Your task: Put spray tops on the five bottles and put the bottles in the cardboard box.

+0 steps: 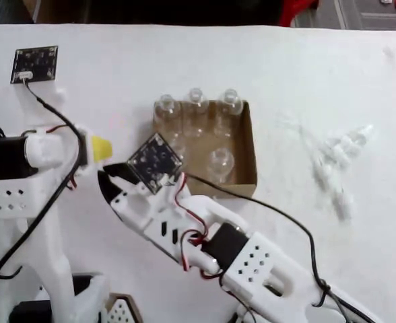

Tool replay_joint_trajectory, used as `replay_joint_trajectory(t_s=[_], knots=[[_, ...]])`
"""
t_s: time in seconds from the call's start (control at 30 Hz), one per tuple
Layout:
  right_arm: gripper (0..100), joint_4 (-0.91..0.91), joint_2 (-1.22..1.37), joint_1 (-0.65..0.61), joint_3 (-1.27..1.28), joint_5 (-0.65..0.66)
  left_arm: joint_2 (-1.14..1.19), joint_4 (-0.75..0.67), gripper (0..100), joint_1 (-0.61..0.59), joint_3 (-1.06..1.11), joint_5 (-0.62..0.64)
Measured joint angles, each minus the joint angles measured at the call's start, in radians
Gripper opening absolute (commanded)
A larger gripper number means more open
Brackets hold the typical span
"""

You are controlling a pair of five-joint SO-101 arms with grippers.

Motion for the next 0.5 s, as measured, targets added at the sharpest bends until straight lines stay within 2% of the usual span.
replay_joint_trajectory(t_s=[0.2, 0.5], knots=[[1.6, -0.025, 0.026, 0.0, 0.0, 0.0, 0.0, 0.0, 26, 0.0, 0.0, 0.038], [1.6, -0.124, 0.281, -0.011, 0.0, 0.0, 0.0, 0.0, 26, 0.0, -0.083, 0.092]])
